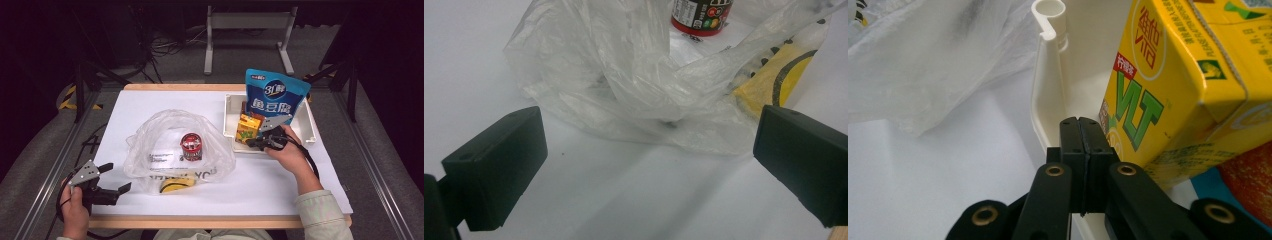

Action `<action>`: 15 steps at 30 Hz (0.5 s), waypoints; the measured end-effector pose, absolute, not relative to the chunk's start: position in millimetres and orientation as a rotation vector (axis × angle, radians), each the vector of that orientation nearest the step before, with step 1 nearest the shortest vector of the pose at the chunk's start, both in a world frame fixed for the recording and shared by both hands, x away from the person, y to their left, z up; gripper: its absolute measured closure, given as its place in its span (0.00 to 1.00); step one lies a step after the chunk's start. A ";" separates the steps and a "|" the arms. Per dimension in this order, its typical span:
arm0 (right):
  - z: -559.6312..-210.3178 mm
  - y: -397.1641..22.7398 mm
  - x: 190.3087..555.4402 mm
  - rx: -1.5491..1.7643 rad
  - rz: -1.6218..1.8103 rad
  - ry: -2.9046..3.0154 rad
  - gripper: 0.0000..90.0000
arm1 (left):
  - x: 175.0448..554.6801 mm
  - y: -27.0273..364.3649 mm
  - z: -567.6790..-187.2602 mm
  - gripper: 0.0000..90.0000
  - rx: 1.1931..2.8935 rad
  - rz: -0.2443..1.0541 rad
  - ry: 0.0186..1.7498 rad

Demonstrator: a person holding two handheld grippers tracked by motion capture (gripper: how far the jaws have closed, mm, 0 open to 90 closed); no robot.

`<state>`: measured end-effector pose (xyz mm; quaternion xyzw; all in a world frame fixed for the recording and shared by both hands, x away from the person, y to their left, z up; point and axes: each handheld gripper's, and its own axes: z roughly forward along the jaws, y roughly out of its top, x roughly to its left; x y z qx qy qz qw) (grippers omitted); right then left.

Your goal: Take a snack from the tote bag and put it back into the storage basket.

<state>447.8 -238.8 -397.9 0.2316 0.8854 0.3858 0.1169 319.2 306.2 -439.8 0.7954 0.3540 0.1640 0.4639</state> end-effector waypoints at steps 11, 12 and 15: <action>-403.9 -244.9 451.4 0.767 1.076 2.547 1.00 | 319.3 306.3 -439.8 0.01 1.953 0.403 0.870; -404.1 -245.2 451.6 0.773 1.073 2.544 1.00 | 319.2 306.2 -439.8 0.01 1.953 0.401 0.870; -404.7 -247.1 452.5 0.789 1.071 2.530 1.00 | 319.1 306.4 -439.8 0.01 1.951 0.401 0.872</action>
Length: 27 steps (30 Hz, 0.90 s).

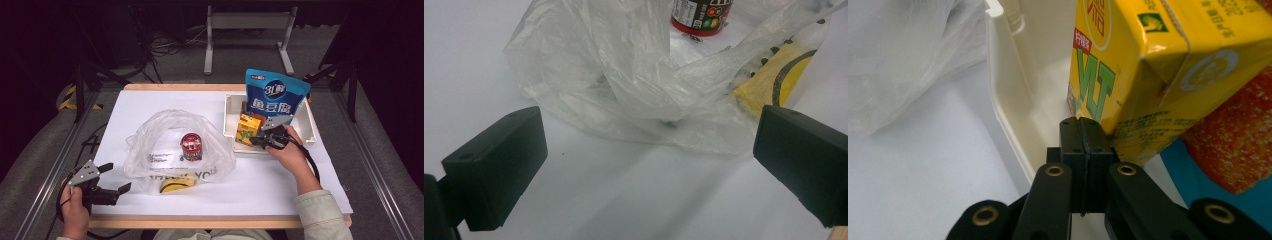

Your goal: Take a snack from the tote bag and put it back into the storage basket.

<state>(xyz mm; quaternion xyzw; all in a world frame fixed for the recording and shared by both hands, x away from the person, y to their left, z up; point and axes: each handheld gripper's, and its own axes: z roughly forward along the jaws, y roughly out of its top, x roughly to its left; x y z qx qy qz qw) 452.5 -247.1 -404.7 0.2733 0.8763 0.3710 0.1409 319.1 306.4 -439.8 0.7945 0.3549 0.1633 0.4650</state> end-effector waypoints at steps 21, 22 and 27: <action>-405.6 -255.3 454.5 0.834 1.038 2.502 1.00 | 319.5 306.0 -440.1 0.01 1.956 0.399 0.868; -405.6 -255.5 454.5 0.834 1.039 2.502 1.00 | 319.6 306.0 -440.2 0.01 1.958 0.399 0.867; -405.6 -255.9 454.5 0.838 1.041 2.501 1.00 | 319.8 306.1 -440.4 0.01 1.955 0.398 0.869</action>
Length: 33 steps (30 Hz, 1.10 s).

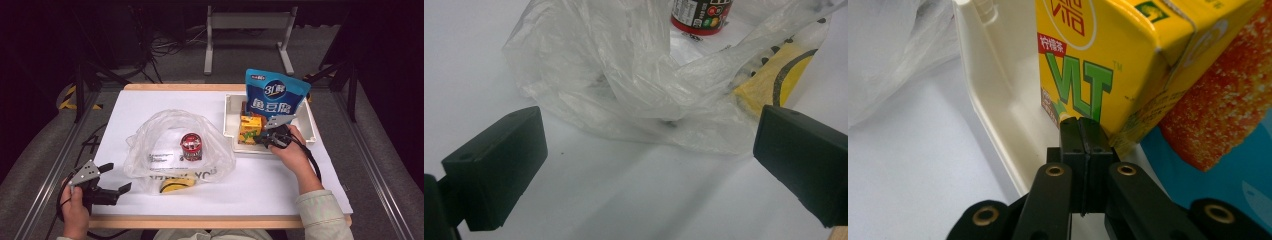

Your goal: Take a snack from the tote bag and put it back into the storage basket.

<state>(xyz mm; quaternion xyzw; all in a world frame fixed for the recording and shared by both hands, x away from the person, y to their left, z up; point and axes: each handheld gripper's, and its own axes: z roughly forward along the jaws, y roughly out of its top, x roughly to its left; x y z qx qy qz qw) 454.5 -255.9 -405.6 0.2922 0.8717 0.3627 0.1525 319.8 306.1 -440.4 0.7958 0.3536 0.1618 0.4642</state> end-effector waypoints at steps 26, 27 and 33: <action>-369.1 -242.2 429.7 0.718 1.186 2.493 0.85 | 320.3 306.3 -440.6 0.01 1.953 0.396 0.872; -366.0 -240.2 427.6 0.715 1.208 2.484 0.83 | 320.4 306.3 -440.6 0.01 1.953 0.396 0.870; -356.2 -231.5 419.7 0.712 1.319 2.445 0.67 | 320.5 305.8 -440.9 0.01 1.954 0.394 0.871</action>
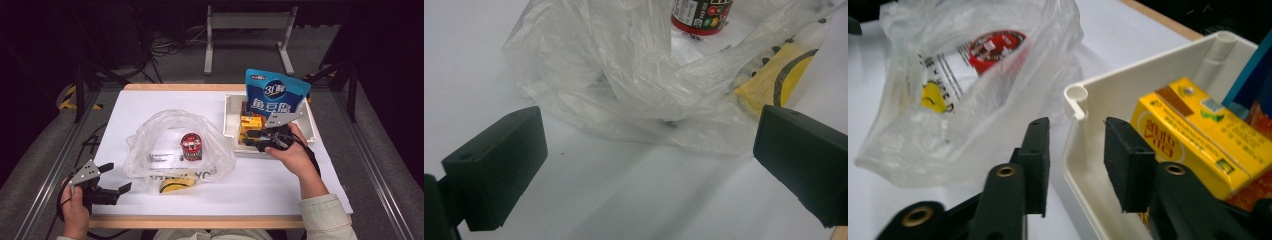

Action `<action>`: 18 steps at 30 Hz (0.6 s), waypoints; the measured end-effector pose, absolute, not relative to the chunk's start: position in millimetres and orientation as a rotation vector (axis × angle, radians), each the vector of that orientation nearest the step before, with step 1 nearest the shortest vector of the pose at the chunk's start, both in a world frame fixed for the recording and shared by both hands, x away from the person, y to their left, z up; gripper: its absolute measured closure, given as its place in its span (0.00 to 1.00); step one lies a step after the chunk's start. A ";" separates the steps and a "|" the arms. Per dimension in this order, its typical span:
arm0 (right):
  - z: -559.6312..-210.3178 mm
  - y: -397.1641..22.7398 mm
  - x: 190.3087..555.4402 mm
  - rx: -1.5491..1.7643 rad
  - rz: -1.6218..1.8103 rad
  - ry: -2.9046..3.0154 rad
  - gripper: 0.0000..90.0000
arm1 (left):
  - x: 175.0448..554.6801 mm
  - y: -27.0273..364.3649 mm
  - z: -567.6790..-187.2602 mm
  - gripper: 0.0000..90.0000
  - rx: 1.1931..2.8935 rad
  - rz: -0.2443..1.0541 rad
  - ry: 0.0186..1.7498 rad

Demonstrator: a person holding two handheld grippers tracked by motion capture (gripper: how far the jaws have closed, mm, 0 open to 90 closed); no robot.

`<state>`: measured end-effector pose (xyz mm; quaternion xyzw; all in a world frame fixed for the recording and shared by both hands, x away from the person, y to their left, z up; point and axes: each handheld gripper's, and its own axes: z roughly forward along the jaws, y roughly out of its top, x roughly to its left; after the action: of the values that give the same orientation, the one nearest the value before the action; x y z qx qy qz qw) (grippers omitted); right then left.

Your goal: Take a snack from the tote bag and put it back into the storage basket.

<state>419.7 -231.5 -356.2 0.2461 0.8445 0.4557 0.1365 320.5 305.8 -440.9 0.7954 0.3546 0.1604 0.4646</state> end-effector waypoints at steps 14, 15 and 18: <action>-333.0 -204.8 403.6 0.692 1.420 2.373 0.44 | 320.7 306.4 -439.7 0.01 1.951 0.401 0.874; -331.8 -202.5 403.1 0.688 1.426 2.373 0.42 | 321.4 305.7 -439.6 0.01 1.952 0.401 0.867; -329.5 -194.7 402.6 0.674 1.429 2.380 0.36 | 321.7 305.5 -439.6 0.01 1.954 0.403 0.865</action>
<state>402.6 -194.7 -329.5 0.2334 0.8248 0.4951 0.1419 321.7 305.5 -439.6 0.7957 0.3523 0.1640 0.4647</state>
